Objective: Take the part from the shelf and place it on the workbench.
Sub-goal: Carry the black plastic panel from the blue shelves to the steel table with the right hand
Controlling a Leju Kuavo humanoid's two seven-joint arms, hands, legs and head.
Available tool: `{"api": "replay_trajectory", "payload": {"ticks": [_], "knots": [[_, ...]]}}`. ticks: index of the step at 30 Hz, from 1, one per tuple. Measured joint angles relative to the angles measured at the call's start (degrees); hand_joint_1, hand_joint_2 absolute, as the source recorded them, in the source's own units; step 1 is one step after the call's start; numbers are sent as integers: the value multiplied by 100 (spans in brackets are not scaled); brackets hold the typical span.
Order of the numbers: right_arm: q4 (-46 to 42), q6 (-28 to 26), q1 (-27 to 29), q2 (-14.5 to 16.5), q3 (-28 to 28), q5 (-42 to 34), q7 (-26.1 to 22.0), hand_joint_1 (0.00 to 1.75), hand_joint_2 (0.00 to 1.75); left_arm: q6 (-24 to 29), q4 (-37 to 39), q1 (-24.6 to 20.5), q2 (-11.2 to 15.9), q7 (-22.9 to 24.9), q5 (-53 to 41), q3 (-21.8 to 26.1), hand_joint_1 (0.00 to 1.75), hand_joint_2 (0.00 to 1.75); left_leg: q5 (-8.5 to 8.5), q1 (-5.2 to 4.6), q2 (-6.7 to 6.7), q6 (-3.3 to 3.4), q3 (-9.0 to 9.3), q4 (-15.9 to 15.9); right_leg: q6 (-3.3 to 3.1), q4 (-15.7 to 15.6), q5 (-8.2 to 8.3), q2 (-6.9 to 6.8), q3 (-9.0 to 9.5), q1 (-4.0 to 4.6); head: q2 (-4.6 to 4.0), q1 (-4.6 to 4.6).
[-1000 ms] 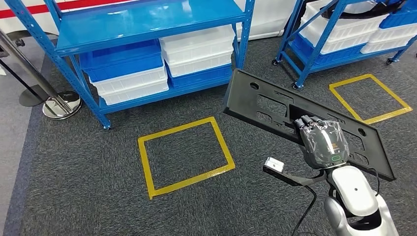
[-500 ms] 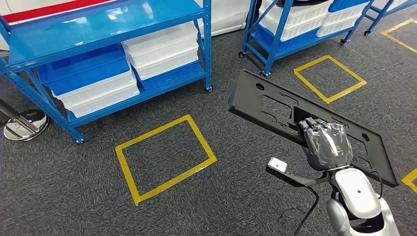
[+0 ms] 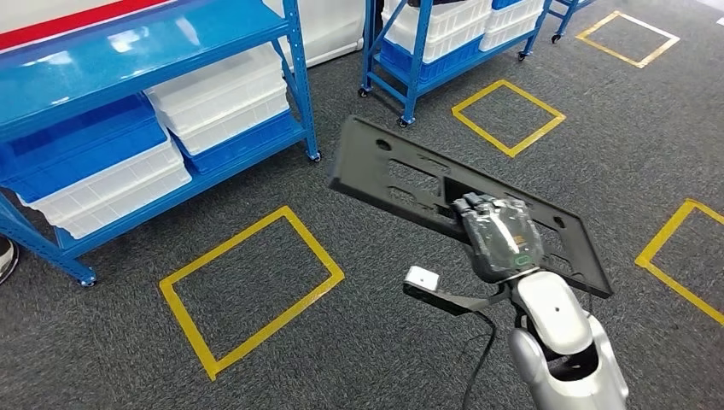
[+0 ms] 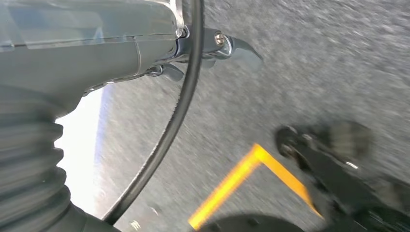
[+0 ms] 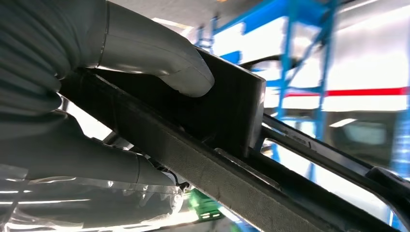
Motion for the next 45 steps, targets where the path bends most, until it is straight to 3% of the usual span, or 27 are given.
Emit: {"api": "replay_trajectory", "payload": {"ticks": [2, 4, 5, 7, 9, 11, 13, 15, 16, 18, 20, 22, 23, 24, 26, 28, 30, 31, 32, 33, 35, 37, 38, 40, 42, 44, 45], "knots": [[84, 144, -112, 88, 256, 16, 70, 175, 175, 45, 0, -7, -49, 110, -96, -20, 0, 175, 70, 6, 131, 76, 6, -57, 50, 139, -98, -182, -87, 13, 0, 2], [153, 267, -237, 155, 472, 35, 181, 175, 175, 106, 0, 15, -88, 229, -246, -62, 0, 175, 116, -6, 273, 127, -19, -81, 73, 687, -456, -565, -330, 35, 0, 3], [175, 308, -291, 179, 569, 43, 244, 175, 175, 137, 0, 41, -101, 258, -326, -93, 0, 175, 122, -21, 351, 137, -41, -73, 84, 1050, -653, -684, -480, 39, 0, 3], [185, 337, -320, 206, 719, 40, 359, 175, 175, 181, 0, 91, -113, 165, -466, -177, 0, 175, 123, -48, 514, 141, -77, -51, 90, 1469, -807, -762, -616, 40, 0, 2], [135, 305, -264, 208, 775, -34, 439, 175, 175, 195, 2, 117, -114, -181, -598, -294, 0, 175, 117, -70, 655, 139, -92, -38, 51, 1093, -581, -820, -340, 58, 0, 2], [53, 226, -214, 194, 766, -156, 473, 175, 175, 200, 12, 137, -114, -588, -705, -416, 0, 175, 105, -96, 776, 128, -85, -37, -60, 315, -350, -1076, 111, 133, 0, 2], [-4, 149, -197, 182, 751, -234, 476, 175, 175, 207, 27, 161, -111, -803, -755, -499, 0, 175, 93, -105, 904, 96, -72, -44, -161, -67, -294, -1234, 299, 217, 0, 2], [-30, 93, -170, 177, 734, -280, 476, 175, 175, 211, 39, 174, -103, -909, -779, -561, 0, 175, 82, -106, 1033, 47, -45, -63, -208, -111, -255, -1107, 296, 230, 0, 1], [-35, 56, -147, 172, 722, -311, 472, 175, 175, 215, 42, 178, -88, -982, -787, -590, 0, 175, 47, -104, 1003, 18, -35, -45, -226, -149, -229, -1041, 307, 210, 0, 1], [-28, -61, -121, 162, 702, -398, 444, 175, 175, 220, 57, 195, -49, -1164, -795, -627, 0, 175, -169, -81, 732, -34, -134, 234, -272, -223, -173, -921, 326, 157, 0, 1], [8, -190, -123, 156, 691, -491, 394, 175, 175, 219, 83, 245, 10, -1290, -793, -632, 0, 175, -535, -42, 447, -71, -437, 919, -300, -235, -148, -790, 312, 140, 0, 0], [68, -284, -121, 156, 678, -595, 334, 175, 175, 230, 99, 303, 98, -1279, -736, -629, 0, 175, -698, -20, 396, -108, -692, 1466, -304, -214, -140, -632, 293, 136, 0, 0], [102, -328, -120, 157, 670, -653, 302, 175, 175, 240, 102, 319, 152, -1225, -687, -617, 0, 175, -613, -7, 390, -125, -693, 1457, -299, -193, -140, -552, 285, 129, 0, 0], [137, -379, -121, 160, 661, -712, 265, 175, 175, 251, 102, 327, 210, -1150, -630, -599, 0, 175, -433, 11, 367, -140, -593, 1234, -288, -164, -145, -475, 278, 118, 0, 0], [198, -501, -129, 189, 654, -813, 197, 175, 175, 269, 102, 329, 326, -981, -531, -540, 0, 175, -79, 64, 134, -171, -274, 515, -237, -71, -174, -338, 237, 106, 0, 0], [259, -621, -144, 249, 656, -906, 135, 175, 175, 293, 102, 335, 434, -830, -396, -438, 0, 175, 16, 91, -80, -158, -109, 130, -162, 11, -177, -204, 155, 97, 0, 1], [325, -727, -140, 294, 649, -996, 95, 175, 175, 315, 101, 322, 531, -736, -278, -302, 0, 175, 15, 74, -29, -94, -104, 99, -80, 18, -132, -73, 86, 79, 0, 1], [349, -782, -112, 302, 630, -1033, 91, 175, 175, 320, 101, 304, 569, -708, -268, -246, 0, 175, 40, 72, 37, -53, -104, 78, -46, 25, -127, -81, 69, 69, 0, 1], [365, -844, -73, 302, 590, -1076, 94, 175, 175, 320, 101, 282, 601, -684, -288, -207, 0, 175, 65, 73, 100, -10, -101, 53, -18, 79, -166, -182, 37, 72, 0, 1], [373, -900, -22, 297, 534, -1120, 93, 175, 175, 318, 101, 266, 622, -658, -331, -186, 0, 175, 88, 77, 167, 31, -100, 27, 2, 235, -271, -338, -36, 76, 0, 2], [342, -999, 141, 281, 392, -1206, 64, 175, 175, 315, 101, 256, 646, -603, -450, -177, 0, 175, 102, 52, 305, 79, -104, 8, 35, 865, -627, -663, -322, 75, 0, 3], [250, -1038, 399, 252, 258, -1235, 19, 175, 175, 322, 101, 262, 636, -573, -583, -185, 0, 175, 96, 26, 455, 96, -111, 8, 57, 1466, -860, -740, -597, 58, 0, 2], [192, -1041, 540, 230, 196, -1221, 6, 175, 175, 328, 101, 262, 619, -571, -649, -194, 0, 175, 90, 15, 531, 99, -112, 8, 56, 1513, -830, -749, -611, 55, 0, 2], [76, -1022, 770, 193, 78, -1143, 12, 175, 175, 340, 101, 254, 548, -573, -782, -235, 0, 175, 74, -4, 682, 96, -103, 8, 18, 967, -526, -847, -299, 72, 0, 2], [-73, -957, 937, 168, -49, -990, 45, 175, 175, 294, 102, 240, 436, -574, -903, -316, 0, 175, 46, -32, 818, 72, -81, 9, -54, 222, -300, -1113, 105, 146, 0, 2], [-251, -836, 1093, 148, -175, -784, 69, 175, 175, 165, 103, 196, 300, -545, -959, -395, 0, 175, 21, -55, 936, 31, -60, 3, -104, -50, -272, -1216, 231, 211, 0, 2], [-341, -771, 1179, 138, -238, -688, 75, 175, 175, 109, 103, 159, 226, -515, -970, -427, 0, 175, 14, -58, 994, 11, -46, -7, -121, -61, -254, -1142, 226, 219, 0, 1]]}}
